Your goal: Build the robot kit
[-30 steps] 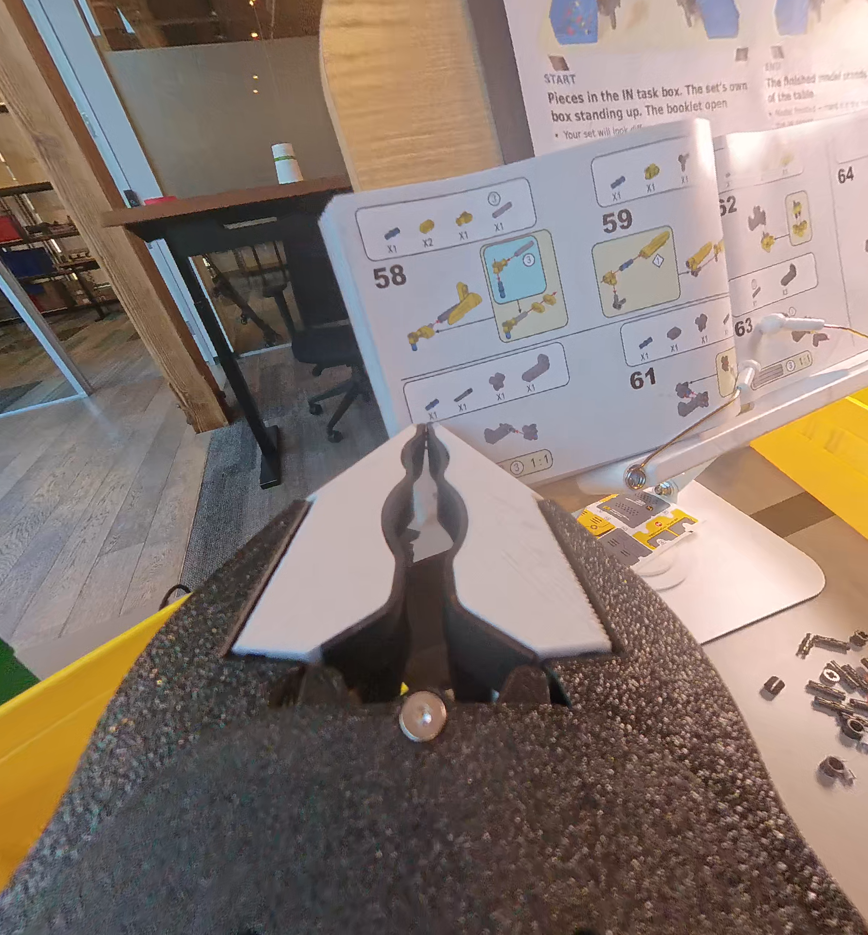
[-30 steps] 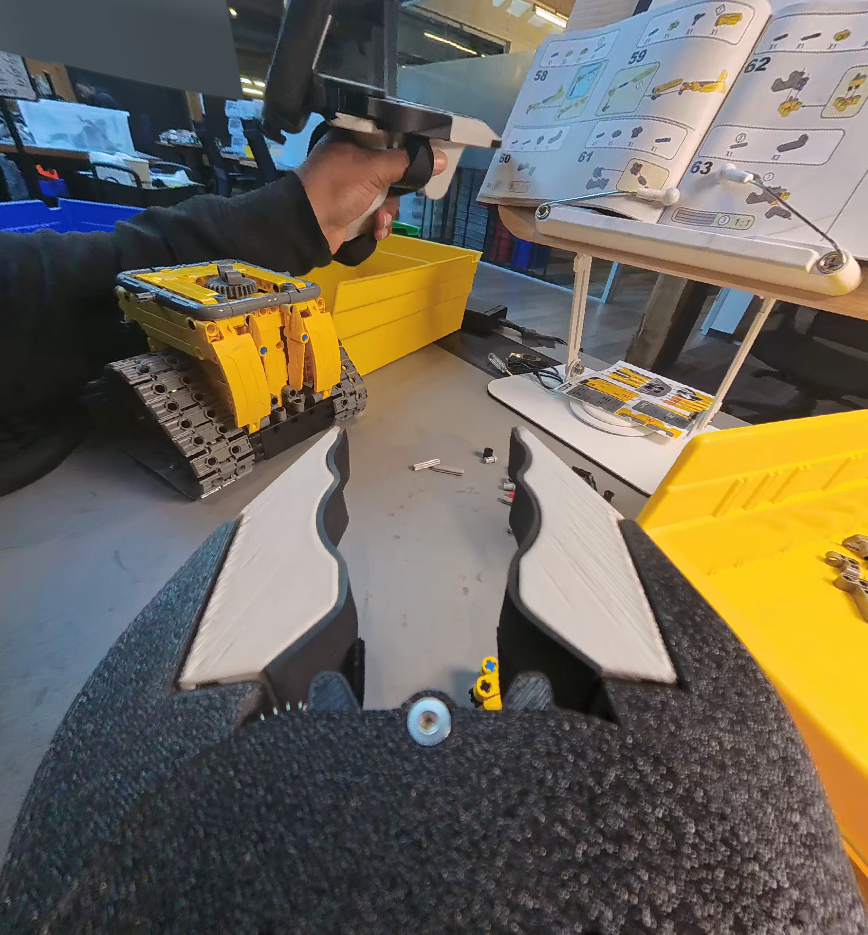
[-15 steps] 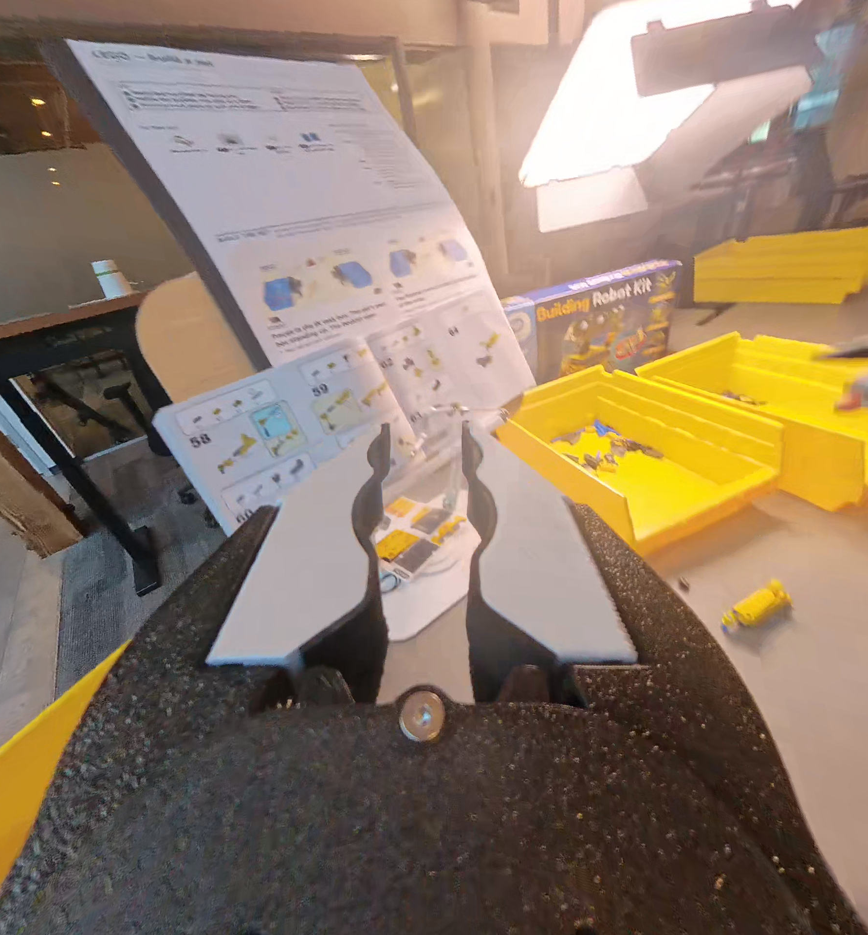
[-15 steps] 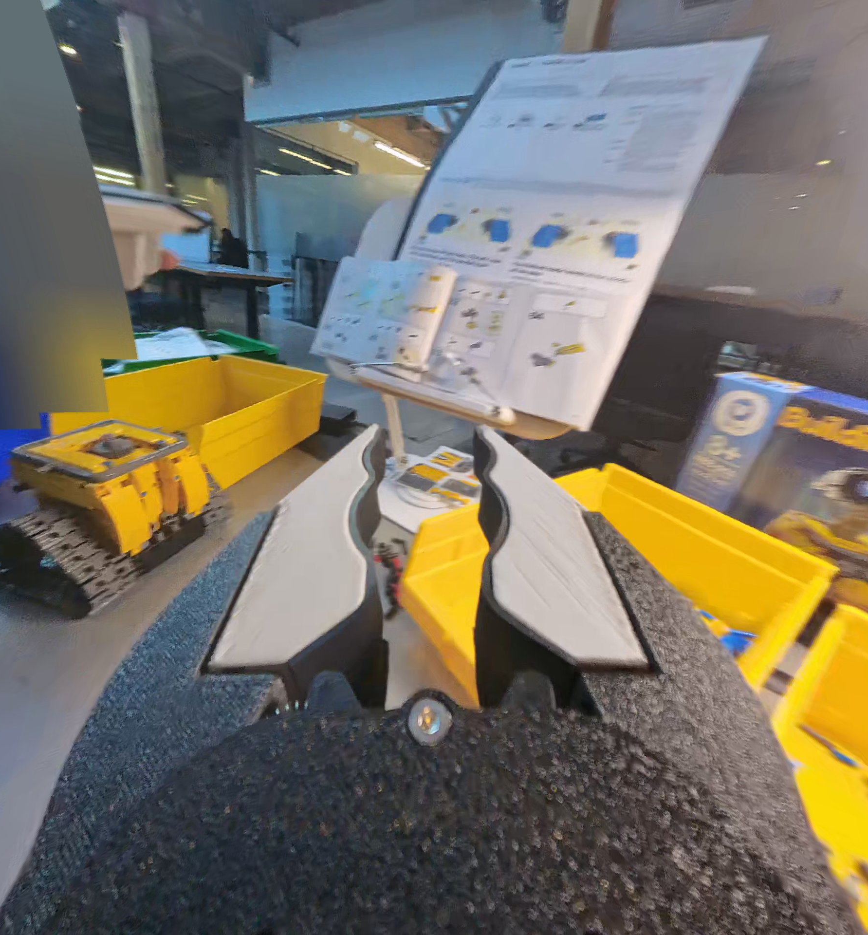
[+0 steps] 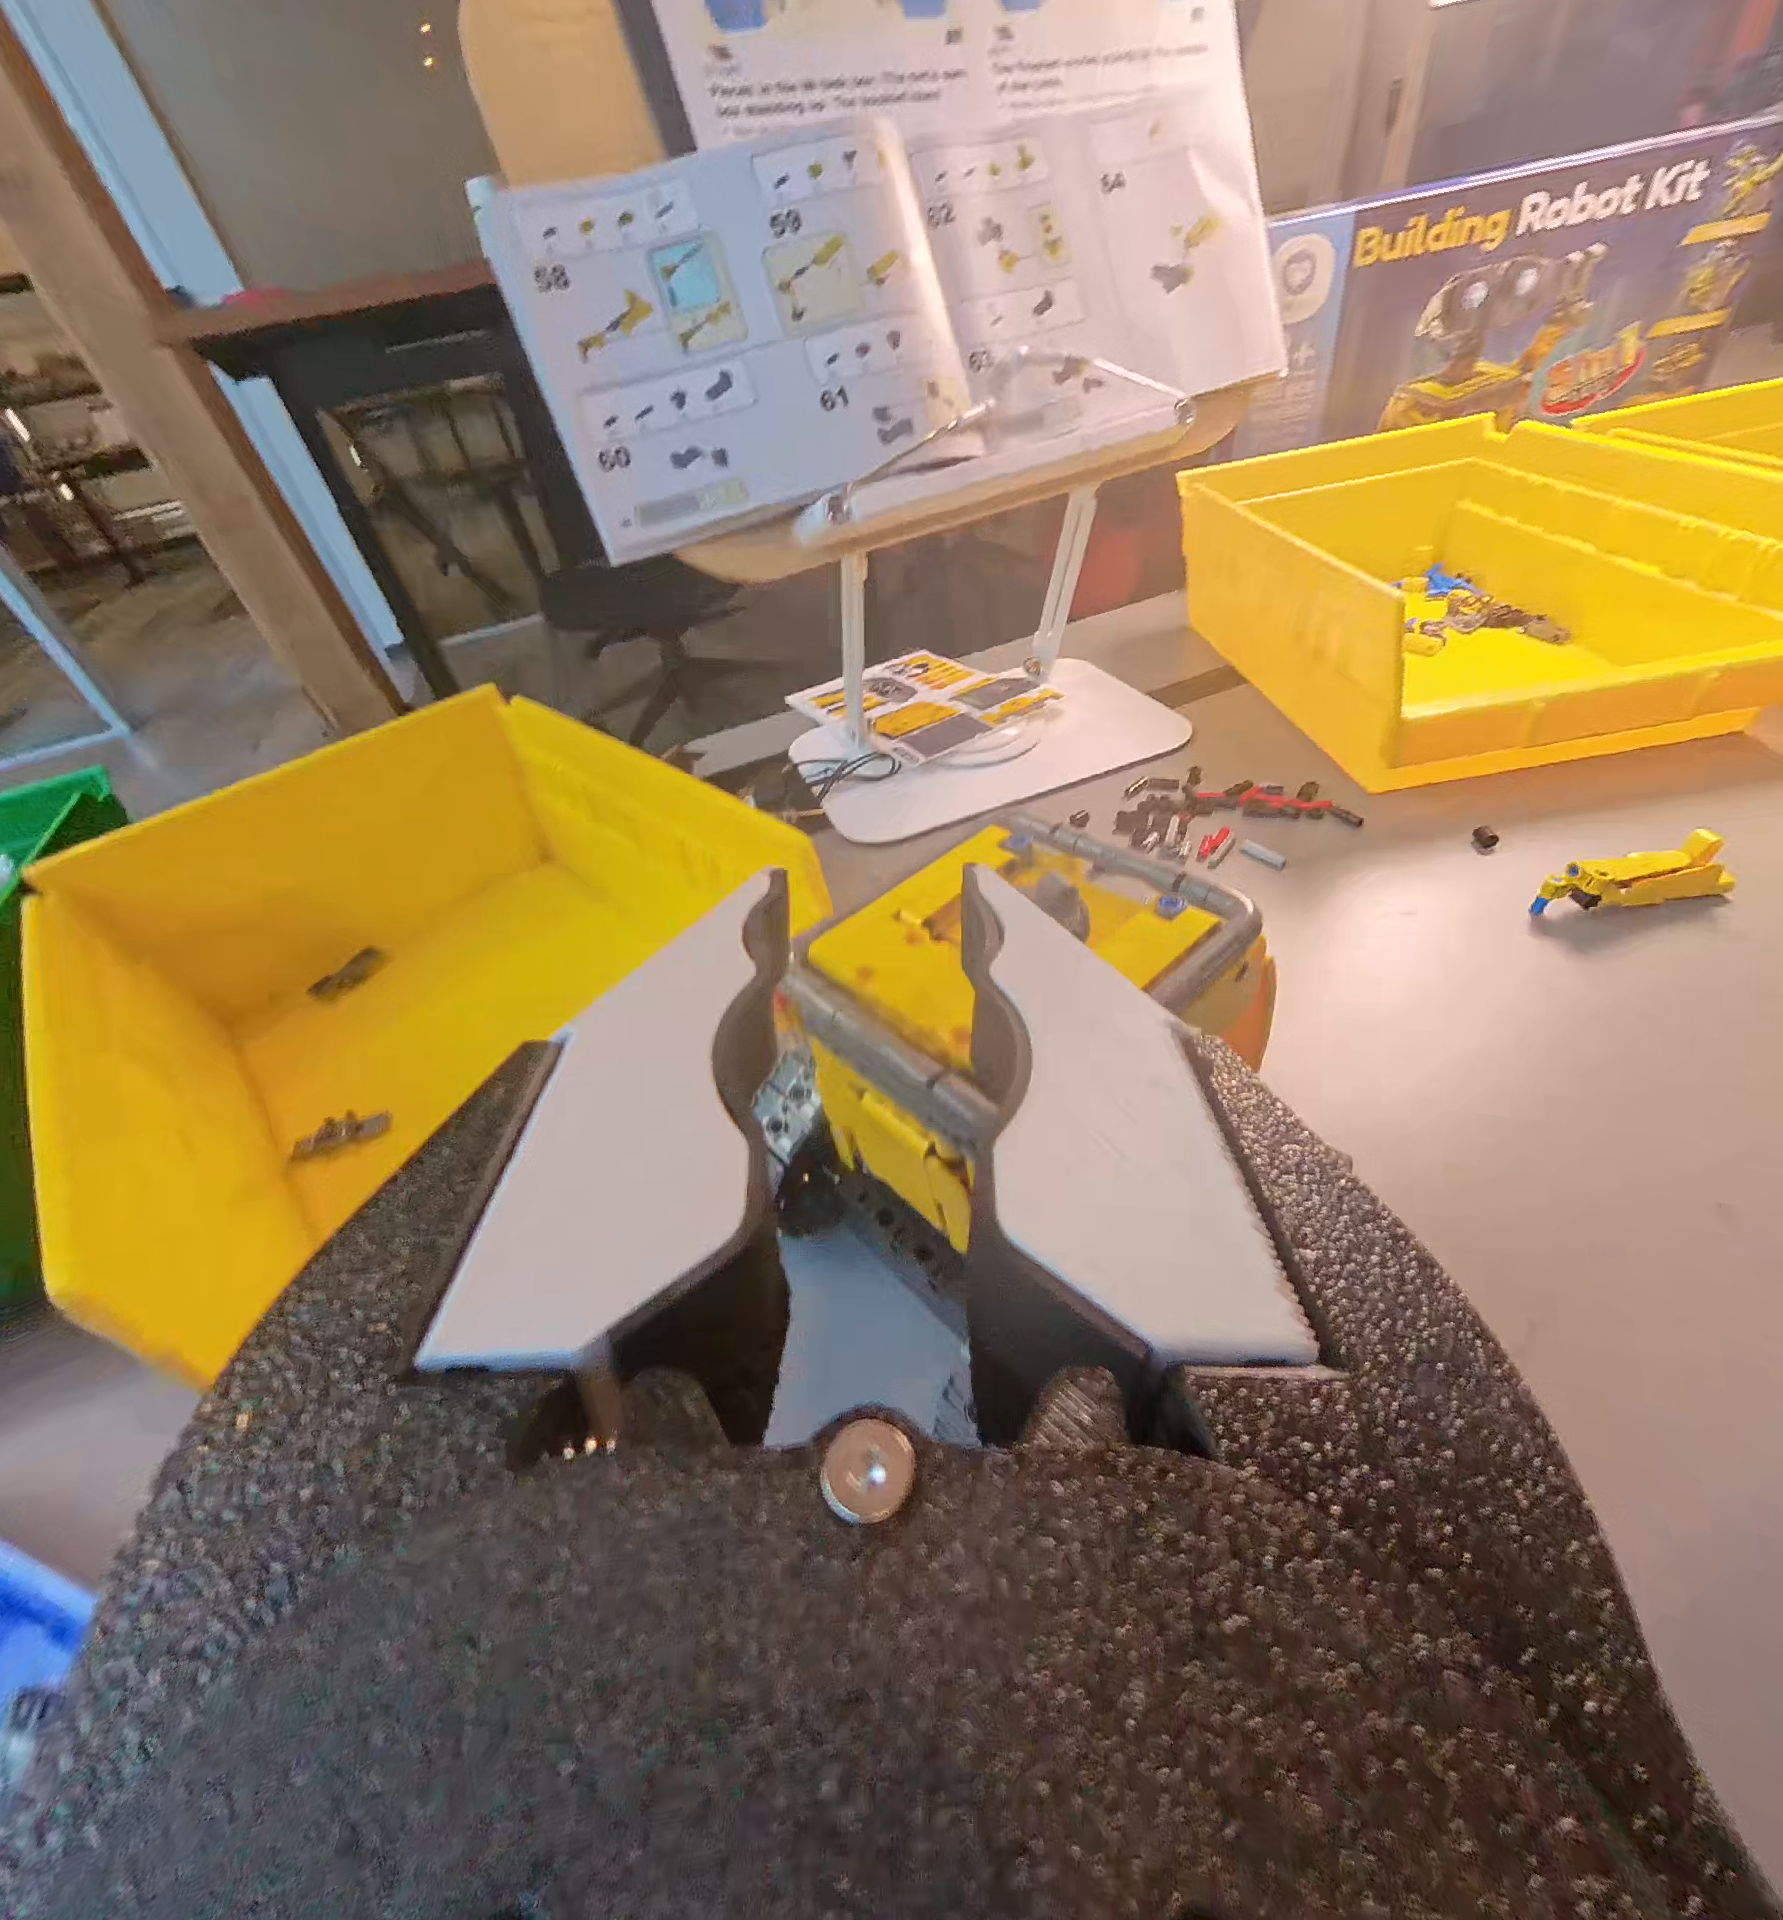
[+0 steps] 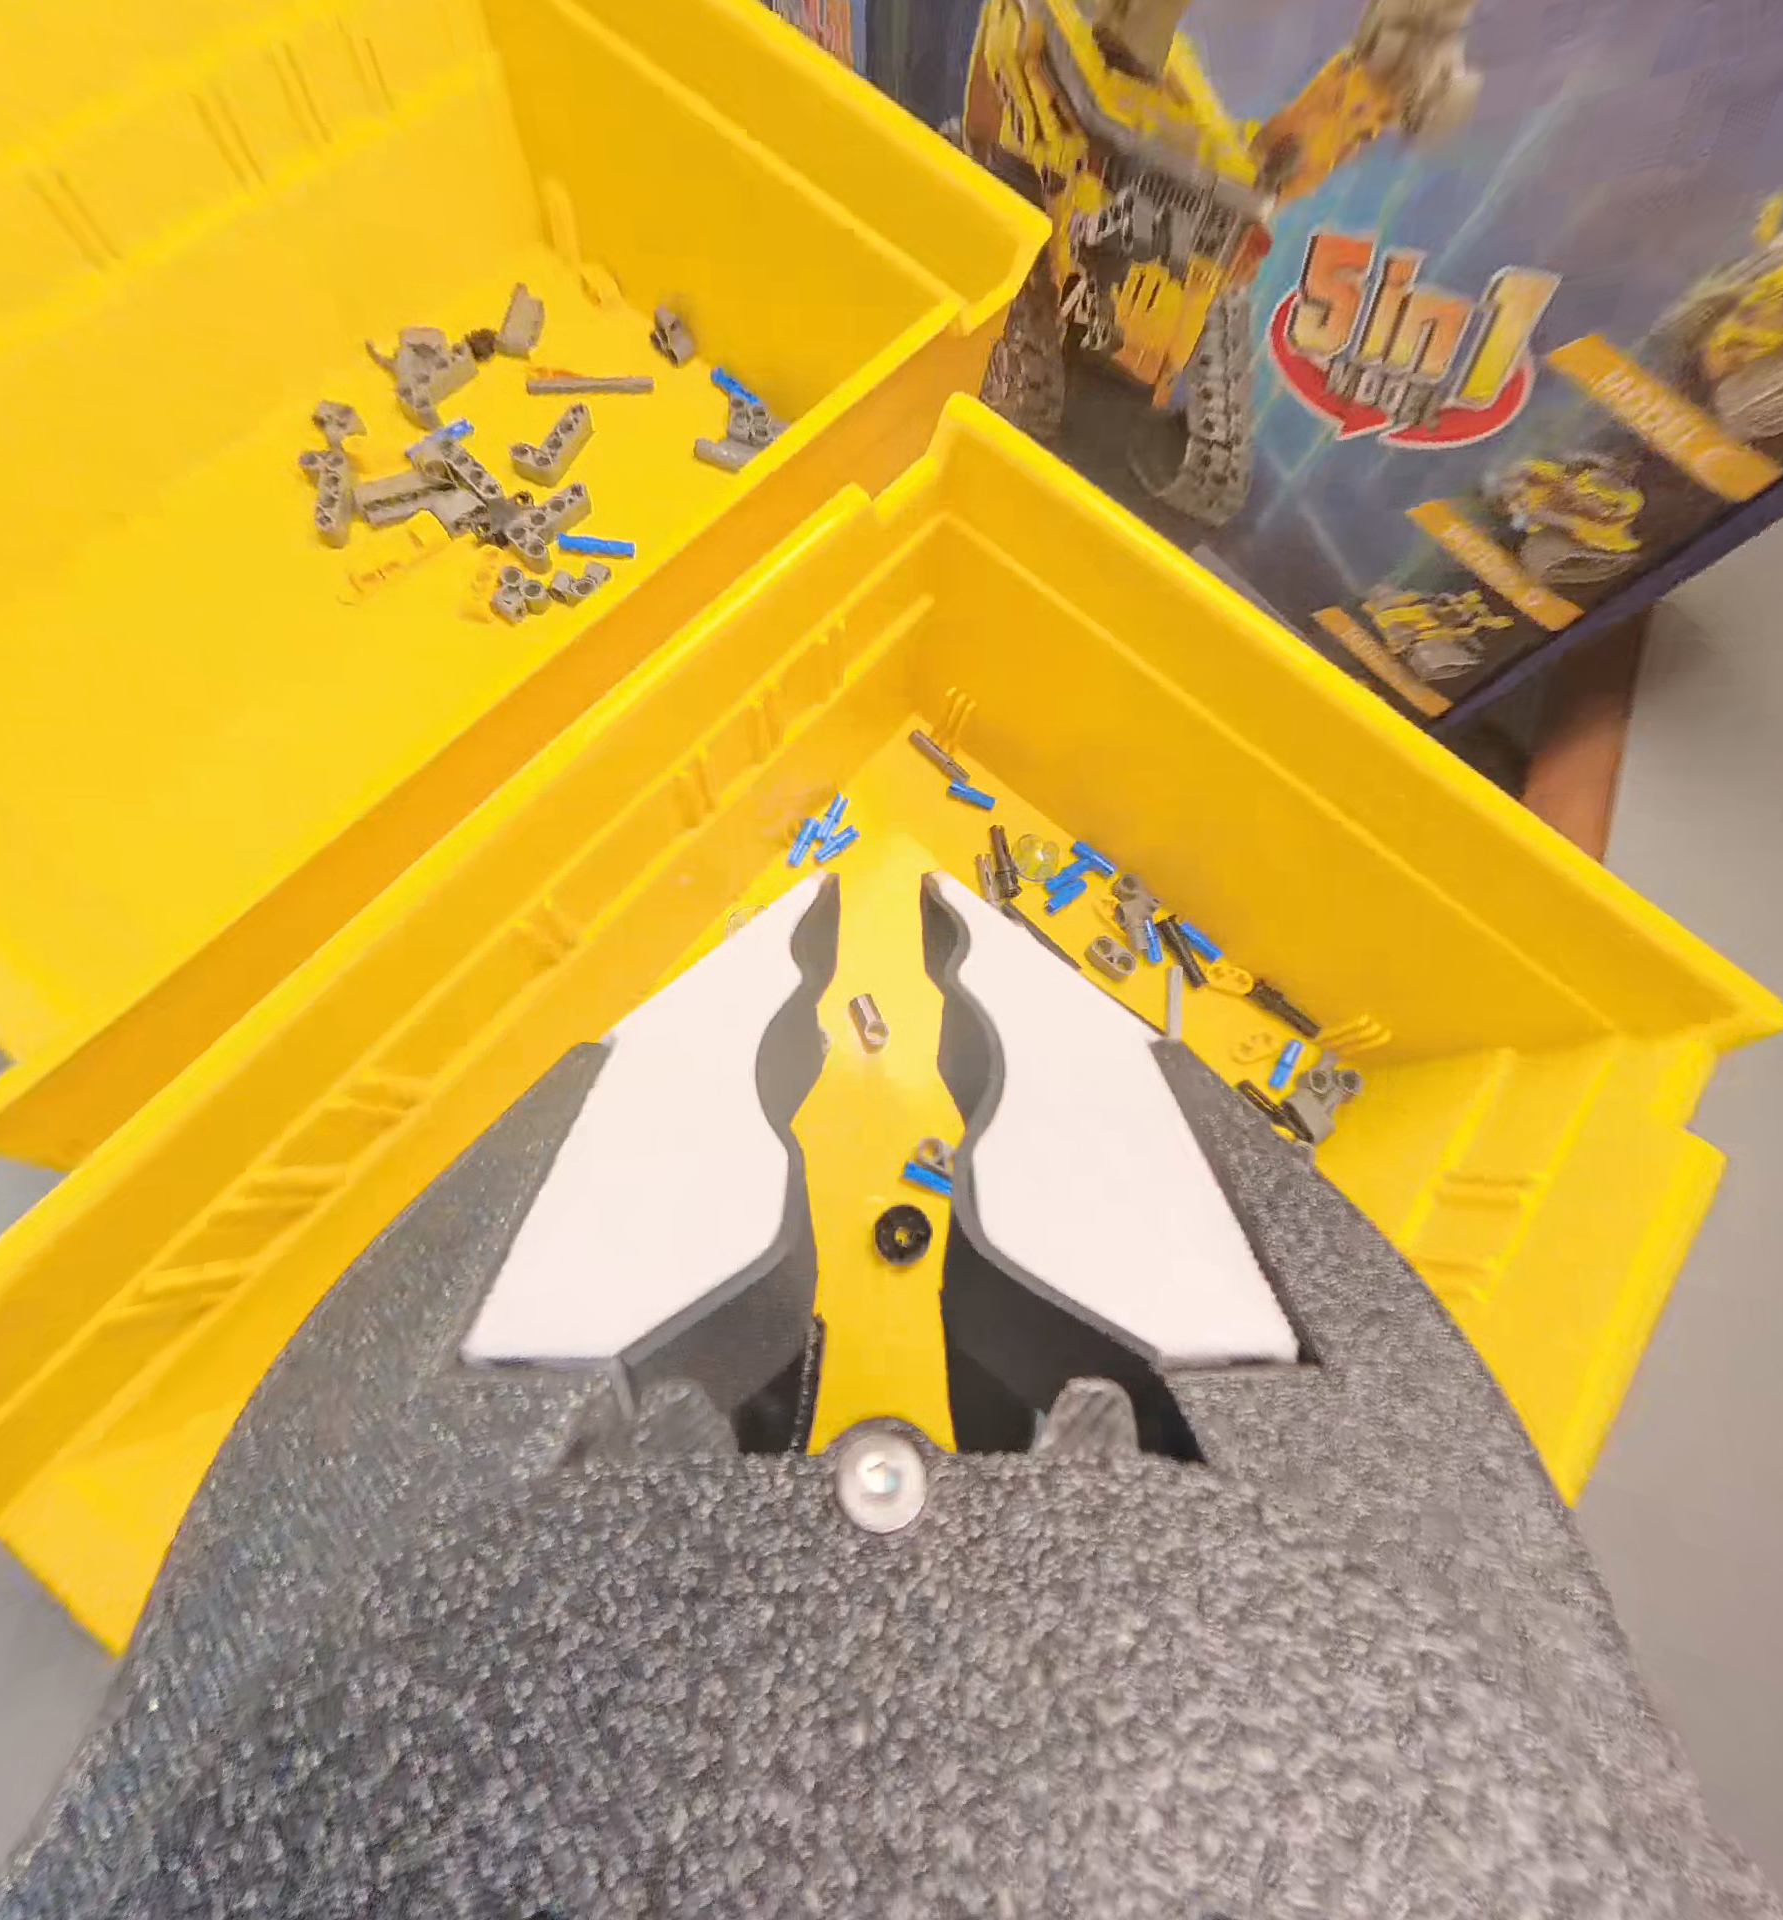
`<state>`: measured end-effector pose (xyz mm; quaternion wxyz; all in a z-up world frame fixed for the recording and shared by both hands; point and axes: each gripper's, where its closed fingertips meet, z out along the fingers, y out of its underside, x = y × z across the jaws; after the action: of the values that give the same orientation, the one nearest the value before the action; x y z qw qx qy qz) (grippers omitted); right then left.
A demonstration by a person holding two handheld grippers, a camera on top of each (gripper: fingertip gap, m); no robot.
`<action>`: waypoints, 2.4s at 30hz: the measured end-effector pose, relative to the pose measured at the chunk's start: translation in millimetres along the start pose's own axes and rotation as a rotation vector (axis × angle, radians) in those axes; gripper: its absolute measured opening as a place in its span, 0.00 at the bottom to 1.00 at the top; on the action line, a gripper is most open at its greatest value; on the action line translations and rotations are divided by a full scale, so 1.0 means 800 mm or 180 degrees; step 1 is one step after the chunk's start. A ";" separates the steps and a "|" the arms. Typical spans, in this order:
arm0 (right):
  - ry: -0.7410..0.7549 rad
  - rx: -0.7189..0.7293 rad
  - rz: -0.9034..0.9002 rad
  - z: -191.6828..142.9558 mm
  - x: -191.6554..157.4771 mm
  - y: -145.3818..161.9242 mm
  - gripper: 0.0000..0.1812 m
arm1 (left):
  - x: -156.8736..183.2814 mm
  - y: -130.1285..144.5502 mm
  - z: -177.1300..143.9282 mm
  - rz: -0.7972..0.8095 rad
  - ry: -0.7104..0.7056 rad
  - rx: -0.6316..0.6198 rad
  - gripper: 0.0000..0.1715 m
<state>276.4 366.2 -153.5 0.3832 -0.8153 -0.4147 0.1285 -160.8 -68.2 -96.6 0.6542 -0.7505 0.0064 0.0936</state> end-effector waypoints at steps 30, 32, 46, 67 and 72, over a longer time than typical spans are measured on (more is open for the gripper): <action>-0.0477 -0.0482 0.0218 0.116 0.023 0.019 0.02 | -0.002 0.065 -0.028 -0.0306 -0.0217 -0.0487 0.20; -0.0494 -0.0145 0.0141 0.080 0.013 -0.009 0.02 | 0.000 0.062 -0.031 -0.0332 -0.0200 -0.0460 0.19; -0.1760 0.0513 -0.0783 -0.069 -0.357 0.037 0.02 | 0.033 0.042 -0.063 -0.0647 0.0003 -0.0111 0.20; -0.1959 0.0563 -0.0988 -0.050 -0.414 0.047 0.13 | 0.088 0.058 -0.059 -0.0584 0.0382 -0.0339 0.23; -0.1107 0.1232 -0.0467 -0.122 -0.260 -0.028 0.14 | 0.059 0.060 -0.061 -0.0575 0.0248 -0.0262 0.23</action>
<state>185.3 162.7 -93.6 0.4632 -0.6603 -0.5000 0.3154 -114.1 -117.6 -144.3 0.6278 -0.7774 -0.0398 0.0052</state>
